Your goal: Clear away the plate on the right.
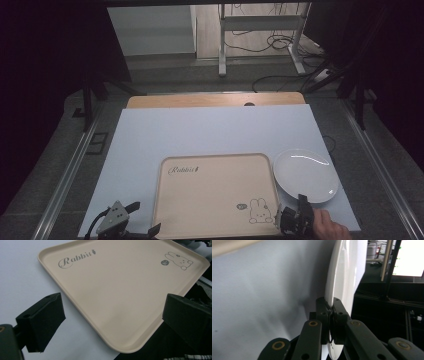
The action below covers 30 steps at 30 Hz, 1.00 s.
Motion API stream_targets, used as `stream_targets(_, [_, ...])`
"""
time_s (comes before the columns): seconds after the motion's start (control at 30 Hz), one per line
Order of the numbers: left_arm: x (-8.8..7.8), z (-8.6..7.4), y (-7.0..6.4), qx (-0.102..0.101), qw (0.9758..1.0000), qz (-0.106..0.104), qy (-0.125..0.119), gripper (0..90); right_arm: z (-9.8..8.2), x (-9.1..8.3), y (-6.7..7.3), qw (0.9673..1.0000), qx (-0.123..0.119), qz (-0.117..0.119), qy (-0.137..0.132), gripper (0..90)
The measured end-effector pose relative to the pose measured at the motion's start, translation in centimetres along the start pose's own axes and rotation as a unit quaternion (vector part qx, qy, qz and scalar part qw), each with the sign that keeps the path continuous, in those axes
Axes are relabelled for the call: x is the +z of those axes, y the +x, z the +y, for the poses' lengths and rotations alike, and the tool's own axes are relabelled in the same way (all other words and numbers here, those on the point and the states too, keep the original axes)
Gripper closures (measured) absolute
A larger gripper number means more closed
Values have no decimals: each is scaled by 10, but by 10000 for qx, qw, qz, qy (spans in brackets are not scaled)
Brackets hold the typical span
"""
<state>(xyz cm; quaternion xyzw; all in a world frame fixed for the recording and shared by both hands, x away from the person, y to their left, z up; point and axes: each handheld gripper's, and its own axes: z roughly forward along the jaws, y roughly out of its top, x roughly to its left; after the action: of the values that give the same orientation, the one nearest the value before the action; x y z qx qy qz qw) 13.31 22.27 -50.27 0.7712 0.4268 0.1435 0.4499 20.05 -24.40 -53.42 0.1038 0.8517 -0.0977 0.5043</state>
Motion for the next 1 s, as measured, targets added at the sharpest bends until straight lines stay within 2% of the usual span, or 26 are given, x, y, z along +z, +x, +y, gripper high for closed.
stream_targets(0.17, [0, 0, 0, -4, 10000, 1, -1, 39, 0, -2, -1, 9999, -37, -99, -27, 860])
stream_targets(0.37, [0, 0, 0, -6, 10000, 5, -2, 39, 0, -7, -2, 9991, -138, -353, -179, 861])
stream_targets(0.7, [0, 0, 0, -18, 10000, 9, 0, 39, 4, -13, -3, 9980, -144, -500, -361, 856])
stream_targets(0.83, [0, 0, 1, -33, 10000, 4, -4, 38, 6, -16, -3, 9971, -221, -566, -455, 853])
stream_targets(1.0, [0, 0, 1, -62, 10000, 2, -10, 39, 10, -19, -4, 9967, -171, -590, -534, 851])
